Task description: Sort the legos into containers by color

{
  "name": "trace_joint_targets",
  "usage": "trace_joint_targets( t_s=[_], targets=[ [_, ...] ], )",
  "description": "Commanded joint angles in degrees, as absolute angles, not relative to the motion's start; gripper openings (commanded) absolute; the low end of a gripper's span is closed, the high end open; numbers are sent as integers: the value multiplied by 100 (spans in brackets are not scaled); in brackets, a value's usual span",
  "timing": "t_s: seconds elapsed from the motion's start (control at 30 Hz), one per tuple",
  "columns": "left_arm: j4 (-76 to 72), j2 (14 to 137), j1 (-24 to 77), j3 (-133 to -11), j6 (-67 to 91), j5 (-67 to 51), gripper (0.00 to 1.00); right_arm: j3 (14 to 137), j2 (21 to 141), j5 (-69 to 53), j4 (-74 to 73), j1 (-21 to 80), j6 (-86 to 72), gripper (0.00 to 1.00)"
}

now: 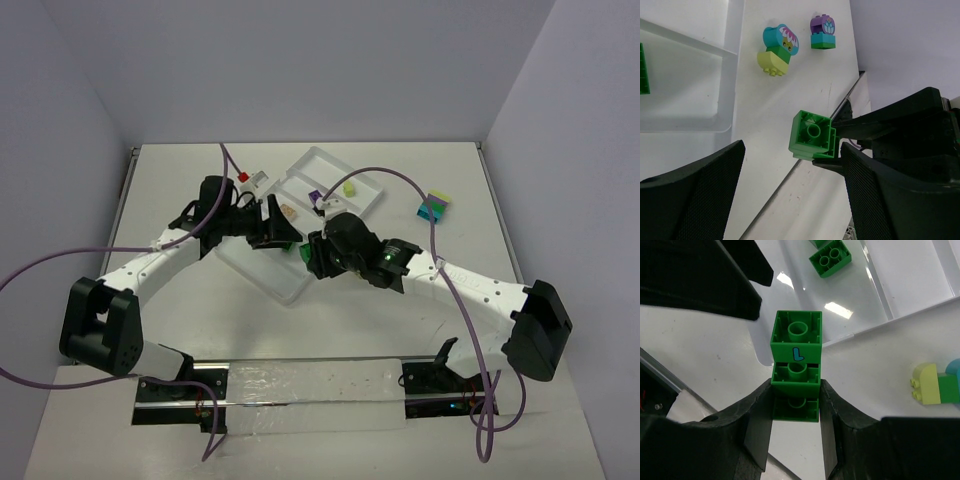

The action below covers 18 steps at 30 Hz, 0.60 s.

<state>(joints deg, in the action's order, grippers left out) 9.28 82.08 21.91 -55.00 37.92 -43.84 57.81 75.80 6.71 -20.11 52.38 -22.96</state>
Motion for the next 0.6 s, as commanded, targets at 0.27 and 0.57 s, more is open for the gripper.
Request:
trace_joint_targets(
  t_s=[0.27, 0.57],
  targets=[
    [1236, 8247, 2701, -5998, 2670, -3904, 84, 6137, 7605, 540, -1790, 5288, -2206, 0],
    [1274, 8547, 2746, -6134, 2518, -4144, 70, 6201, 7642, 541, -1828, 5287, -2197, 0]
  ],
)
